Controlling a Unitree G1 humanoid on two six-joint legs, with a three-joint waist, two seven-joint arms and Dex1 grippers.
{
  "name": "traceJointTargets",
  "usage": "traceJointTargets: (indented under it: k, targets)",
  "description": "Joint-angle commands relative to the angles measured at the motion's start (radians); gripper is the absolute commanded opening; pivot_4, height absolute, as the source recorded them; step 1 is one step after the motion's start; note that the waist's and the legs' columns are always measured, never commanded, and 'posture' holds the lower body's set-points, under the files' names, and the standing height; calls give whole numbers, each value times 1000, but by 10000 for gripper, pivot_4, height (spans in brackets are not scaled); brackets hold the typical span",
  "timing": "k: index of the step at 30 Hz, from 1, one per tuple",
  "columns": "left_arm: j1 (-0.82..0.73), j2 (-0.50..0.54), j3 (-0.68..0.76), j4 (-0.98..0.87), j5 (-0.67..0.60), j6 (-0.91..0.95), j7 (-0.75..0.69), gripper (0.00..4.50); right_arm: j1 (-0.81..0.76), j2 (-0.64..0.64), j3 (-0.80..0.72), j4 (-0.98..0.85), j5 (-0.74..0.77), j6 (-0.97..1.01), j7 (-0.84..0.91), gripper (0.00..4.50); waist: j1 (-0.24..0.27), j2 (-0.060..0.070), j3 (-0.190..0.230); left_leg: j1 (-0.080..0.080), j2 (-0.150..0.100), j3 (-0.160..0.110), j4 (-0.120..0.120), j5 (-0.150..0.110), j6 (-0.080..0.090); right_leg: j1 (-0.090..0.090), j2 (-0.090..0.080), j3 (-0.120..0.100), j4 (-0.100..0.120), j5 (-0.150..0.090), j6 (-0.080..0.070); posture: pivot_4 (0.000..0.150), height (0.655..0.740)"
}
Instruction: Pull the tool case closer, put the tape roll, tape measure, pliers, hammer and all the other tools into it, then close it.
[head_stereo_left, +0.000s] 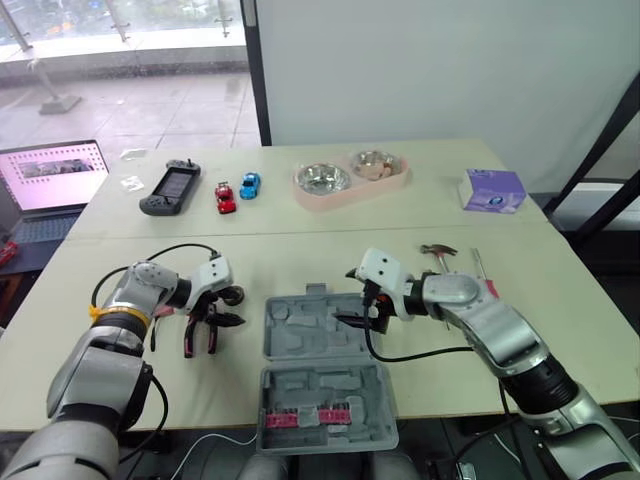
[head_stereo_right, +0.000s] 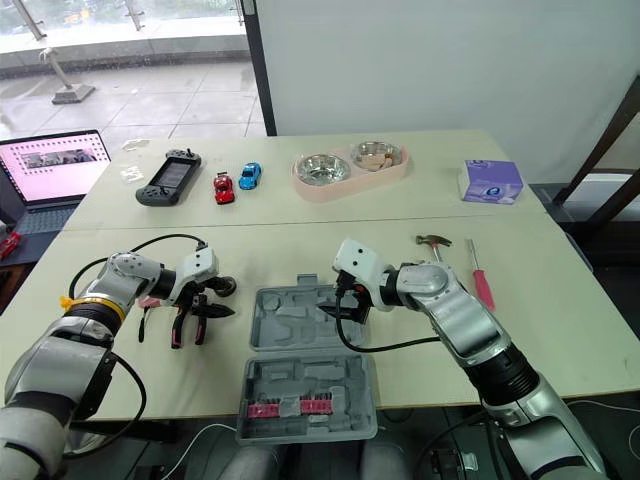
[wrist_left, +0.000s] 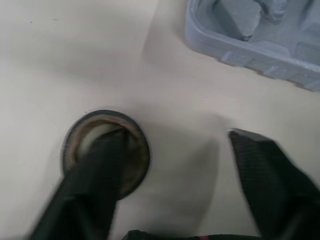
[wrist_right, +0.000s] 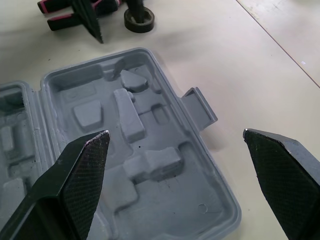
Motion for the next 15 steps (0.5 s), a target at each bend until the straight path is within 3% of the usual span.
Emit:
traceJointTargets:
  k: [1,4,10,15]
  targets:
    - [-17,7,2,13,24,-16,19,14216,-6,10,-30,-39,2,-2,-9,45000,0,0,0,0,0,0,0,0,0,0,0,0,0,0,0,1500,7233]
    - [-22,7,4,20,32,-19,25,509,-8,14,-27,-36,0,-3,-14,45000,1,0,0,0,0,0,0,0,0,0,0,0,0,0,0,1500,7233]
    - [-34,13,8,28,44,-24,35,509,-10,18,-27,-36,-1,-4,-20,45000,0,0,0,0,0,0,0,0,0,0,0,0,0,0,0,1500,7233]
    - [-65,46,24,-13,19,-55,-72,509,-8,15,-26,-30,-6,-6,-24,45000,0,0,0,-1,0,0,1,0,0,-1,0,0,0,0,0,1500,7233]
